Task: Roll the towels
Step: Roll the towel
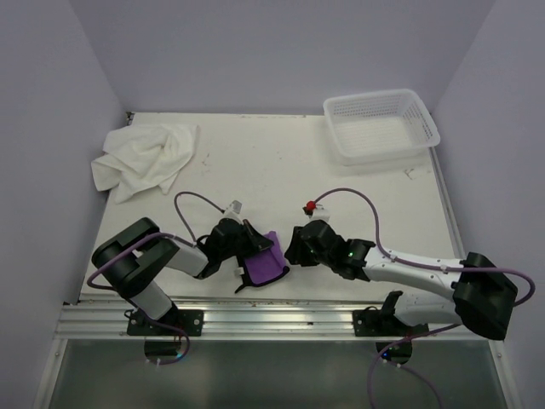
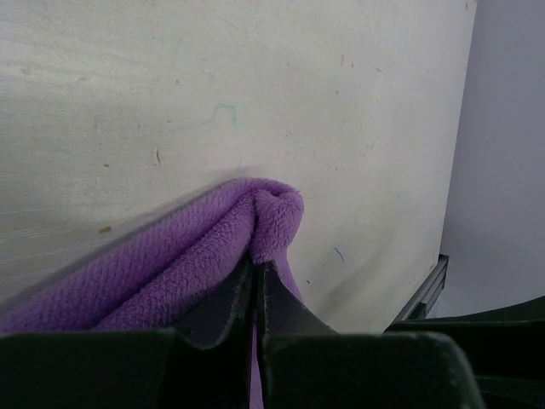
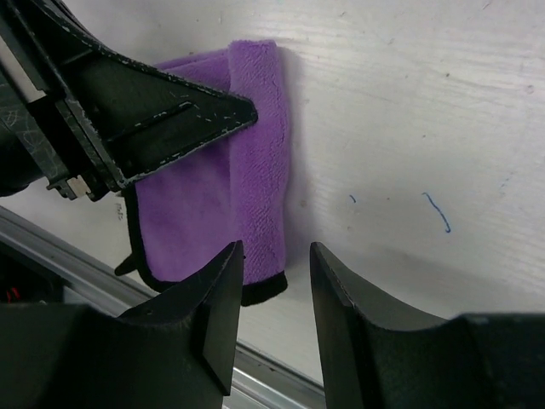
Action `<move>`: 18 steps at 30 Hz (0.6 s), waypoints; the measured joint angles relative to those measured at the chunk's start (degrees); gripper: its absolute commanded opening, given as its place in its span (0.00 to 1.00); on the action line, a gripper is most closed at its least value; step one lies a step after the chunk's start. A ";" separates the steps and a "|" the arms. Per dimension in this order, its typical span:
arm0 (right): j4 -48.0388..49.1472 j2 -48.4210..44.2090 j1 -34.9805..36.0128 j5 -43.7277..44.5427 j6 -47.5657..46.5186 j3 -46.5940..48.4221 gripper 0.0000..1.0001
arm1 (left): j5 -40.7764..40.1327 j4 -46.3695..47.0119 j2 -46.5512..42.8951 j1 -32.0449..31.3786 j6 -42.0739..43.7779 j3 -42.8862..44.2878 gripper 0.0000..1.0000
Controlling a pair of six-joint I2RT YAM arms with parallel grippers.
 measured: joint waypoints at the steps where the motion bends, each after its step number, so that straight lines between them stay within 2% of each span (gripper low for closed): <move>1: 0.76 0.76 -0.09 -1.01 0.79 -0.15 0.41 | -0.02 0.00 -0.04 0.00 0.02 -0.02 0.00; 10: 5.38 4.61 -0.11 -5.55 6.58 -3.48 0.42 | -0.15 0.20 -0.46 0.00 0.02 -0.59 0.00; 18: 8.59 5.66 -0.11 -7.15 7.89 -4.66 0.46 | -0.17 0.15 -0.55 0.00 0.04 -0.61 0.00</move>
